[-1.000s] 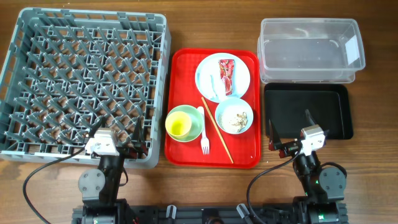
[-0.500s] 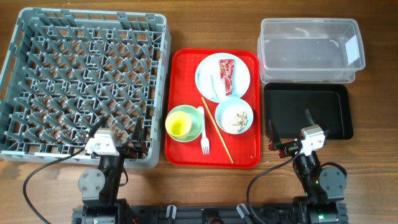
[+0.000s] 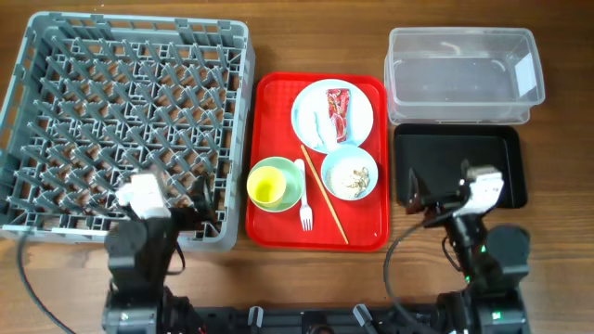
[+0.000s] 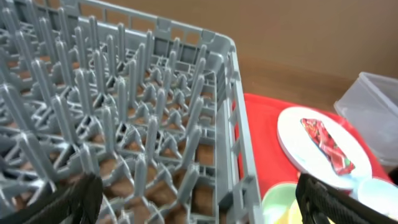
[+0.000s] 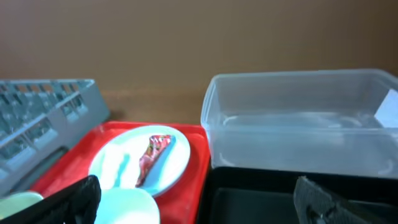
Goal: Sort waste into correct bins and load items into the dishwasher rack
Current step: 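Reach the right gripper to the plate and grasp the red wrapper, then carry the wrapper with the right gripper into the clear bin and release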
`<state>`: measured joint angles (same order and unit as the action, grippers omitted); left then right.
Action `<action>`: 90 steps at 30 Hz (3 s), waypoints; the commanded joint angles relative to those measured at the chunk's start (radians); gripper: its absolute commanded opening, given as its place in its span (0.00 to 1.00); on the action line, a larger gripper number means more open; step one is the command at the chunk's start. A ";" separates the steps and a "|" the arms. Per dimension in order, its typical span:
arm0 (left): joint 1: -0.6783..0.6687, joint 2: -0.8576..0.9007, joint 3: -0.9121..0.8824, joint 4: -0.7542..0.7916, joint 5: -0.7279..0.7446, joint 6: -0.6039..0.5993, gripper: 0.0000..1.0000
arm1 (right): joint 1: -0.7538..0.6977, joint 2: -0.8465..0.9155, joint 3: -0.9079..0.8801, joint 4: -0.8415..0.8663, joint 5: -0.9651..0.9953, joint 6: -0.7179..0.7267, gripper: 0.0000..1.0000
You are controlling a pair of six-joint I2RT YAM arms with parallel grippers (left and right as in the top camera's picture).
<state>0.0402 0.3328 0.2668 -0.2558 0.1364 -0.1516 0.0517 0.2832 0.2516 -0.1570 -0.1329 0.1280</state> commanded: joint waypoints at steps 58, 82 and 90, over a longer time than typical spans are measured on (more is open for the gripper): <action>-0.003 0.584 0.590 -0.512 -0.010 -0.014 1.00 | 0.052 1.473 1.278 -0.462 -0.017 0.213 1.00; -0.003 0.584 0.590 -0.524 -0.010 -0.014 1.00 | 0.311 1.647 1.281 -0.544 0.151 0.372 0.04; -0.003 0.584 0.590 -0.524 -0.010 -0.014 1.00 | 0.028 1.487 1.278 -0.537 0.243 0.394 0.88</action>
<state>0.0402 0.9188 0.8383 -0.7788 0.1280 -0.1593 0.1204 1.7397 1.5303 -0.7109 0.1081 0.5201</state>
